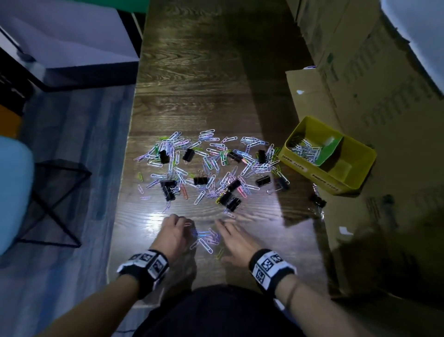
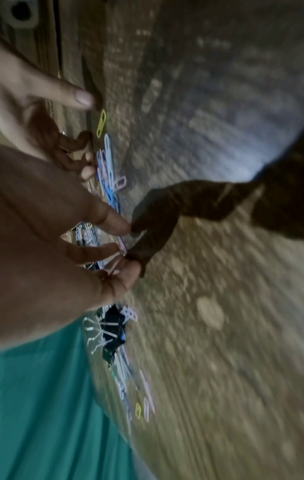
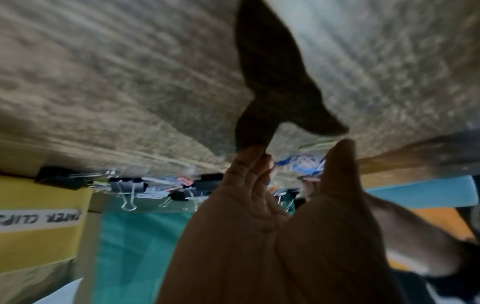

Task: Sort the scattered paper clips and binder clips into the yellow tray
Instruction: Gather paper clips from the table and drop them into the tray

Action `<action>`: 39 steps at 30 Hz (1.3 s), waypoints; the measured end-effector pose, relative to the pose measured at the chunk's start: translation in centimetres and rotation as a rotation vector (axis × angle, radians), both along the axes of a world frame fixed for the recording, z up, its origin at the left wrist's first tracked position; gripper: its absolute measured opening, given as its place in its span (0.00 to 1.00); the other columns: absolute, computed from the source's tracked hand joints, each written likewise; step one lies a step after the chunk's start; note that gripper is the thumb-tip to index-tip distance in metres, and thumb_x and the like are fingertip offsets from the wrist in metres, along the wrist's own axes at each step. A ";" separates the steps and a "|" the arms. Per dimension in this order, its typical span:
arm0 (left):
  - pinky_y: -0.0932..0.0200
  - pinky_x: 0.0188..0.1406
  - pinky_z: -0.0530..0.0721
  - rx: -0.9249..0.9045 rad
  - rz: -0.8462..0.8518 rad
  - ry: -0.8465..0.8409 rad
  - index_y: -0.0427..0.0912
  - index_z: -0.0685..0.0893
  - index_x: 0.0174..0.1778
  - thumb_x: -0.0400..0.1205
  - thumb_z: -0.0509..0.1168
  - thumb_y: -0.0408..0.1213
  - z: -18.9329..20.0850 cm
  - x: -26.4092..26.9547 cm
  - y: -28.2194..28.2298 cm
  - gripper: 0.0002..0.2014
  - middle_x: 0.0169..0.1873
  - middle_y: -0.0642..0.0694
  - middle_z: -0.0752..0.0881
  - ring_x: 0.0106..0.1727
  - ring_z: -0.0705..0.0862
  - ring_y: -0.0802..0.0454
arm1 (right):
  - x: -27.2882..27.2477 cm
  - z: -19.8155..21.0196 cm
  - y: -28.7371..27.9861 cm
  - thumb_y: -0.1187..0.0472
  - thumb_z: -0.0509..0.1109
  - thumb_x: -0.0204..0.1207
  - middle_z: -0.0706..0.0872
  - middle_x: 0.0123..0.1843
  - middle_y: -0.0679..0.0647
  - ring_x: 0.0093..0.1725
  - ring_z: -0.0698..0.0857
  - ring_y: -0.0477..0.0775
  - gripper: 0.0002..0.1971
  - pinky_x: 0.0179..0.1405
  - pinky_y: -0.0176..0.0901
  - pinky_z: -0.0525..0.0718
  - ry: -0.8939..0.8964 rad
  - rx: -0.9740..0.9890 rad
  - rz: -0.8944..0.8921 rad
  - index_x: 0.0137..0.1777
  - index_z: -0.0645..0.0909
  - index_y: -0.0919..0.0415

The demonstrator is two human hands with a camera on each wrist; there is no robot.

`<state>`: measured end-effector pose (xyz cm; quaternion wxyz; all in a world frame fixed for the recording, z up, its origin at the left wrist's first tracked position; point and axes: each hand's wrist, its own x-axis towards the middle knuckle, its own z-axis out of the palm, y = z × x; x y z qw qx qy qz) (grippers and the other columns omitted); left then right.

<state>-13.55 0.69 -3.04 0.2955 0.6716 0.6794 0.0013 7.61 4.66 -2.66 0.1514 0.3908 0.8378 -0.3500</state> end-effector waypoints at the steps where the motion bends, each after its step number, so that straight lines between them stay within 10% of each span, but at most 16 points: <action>1: 0.52 0.54 0.83 -0.012 -0.008 -0.022 0.40 0.83 0.54 0.70 0.59 0.46 0.1 0.6 -0.3 0.21 0.48 0.40 0.80 0.48 0.78 0.41 | -0.5 -0.3 -0.5 0.59 0.71 0.75 0.57 0.82 0.60 0.78 0.63 0.60 0.48 0.77 0.49 0.64 -0.020 0.024 -0.012 0.82 0.38 0.60; 6: 0.54 0.67 0.73 -0.004 -0.024 -0.015 0.38 0.73 0.69 0.72 0.59 0.24 1.1 3.0 -0.7 0.27 0.62 0.38 0.74 0.64 0.72 0.42 | -2.2 -1.1 -1.8 0.59 0.73 0.73 0.56 0.81 0.63 0.76 0.65 0.62 0.53 0.74 0.55 0.69 -0.056 0.008 -0.185 0.81 0.33 0.58; 12: 0.51 0.65 0.72 -0.097 -0.167 0.126 0.44 0.59 0.77 0.73 0.61 0.33 0.5 3.0 -1.8 0.35 0.69 0.41 0.66 0.64 0.67 0.41 | -3.5 0.0 -3.4 0.50 0.72 0.73 0.66 0.74 0.62 0.72 0.69 0.63 0.40 0.72 0.53 0.71 -0.126 0.123 -0.189 0.79 0.57 0.62; 16: 0.53 0.66 0.69 -0.058 -0.238 0.097 0.38 0.67 0.74 0.75 0.48 0.35 -0.2 3.9 -2.1 0.28 0.69 0.40 0.70 0.64 0.70 0.40 | -3.8 0.6 -3.0 0.62 0.65 0.78 0.74 0.67 0.60 0.65 0.77 0.63 0.21 0.56 0.52 0.80 -0.121 0.141 -0.193 0.71 0.70 0.61; 25: 0.55 0.62 0.73 -0.070 -0.392 0.139 0.38 0.69 0.72 0.75 0.66 0.32 -1.2 2.4 -1.2 0.28 0.64 0.41 0.75 0.62 0.75 0.42 | -4.7 0.9 -3.0 0.72 0.58 0.78 0.79 0.60 0.66 0.60 0.81 0.67 0.13 0.51 0.53 0.78 -0.175 0.118 -0.106 0.61 0.76 0.70; 30: 0.72 0.31 0.76 0.088 -0.637 0.338 0.46 0.88 0.32 0.59 0.64 0.44 0.4 2.5 -0.2 0.12 0.30 0.56 0.84 0.29 0.81 0.61 | -4.2 0.8 -3.6 0.75 0.57 0.77 0.78 0.63 0.65 0.62 0.80 0.65 0.17 0.55 0.53 0.77 -0.188 0.207 -0.058 0.66 0.73 0.69; 35: 0.49 0.46 0.83 -0.017 -0.698 0.353 0.31 0.77 0.53 0.63 0.75 0.36 -3.1 1.9 -0.6 0.25 0.48 0.38 0.83 0.47 0.79 0.40 | -3.9 0.5 -3.8 0.74 0.55 0.78 0.76 0.66 0.65 0.67 0.75 0.64 0.19 0.63 0.52 0.74 -0.162 0.225 -0.039 0.69 0.69 0.69; 39: 0.55 0.34 0.85 -0.006 -0.658 0.317 0.36 0.83 0.44 0.49 0.82 0.42 -3.5 1.8 -0.8 0.29 0.40 0.43 0.84 0.38 0.80 0.45 | -4.2 0.1 -4.1 0.74 0.53 0.79 0.73 0.68 0.66 0.69 0.73 0.65 0.20 0.65 0.55 0.75 -0.166 0.217 -0.053 0.70 0.68 0.69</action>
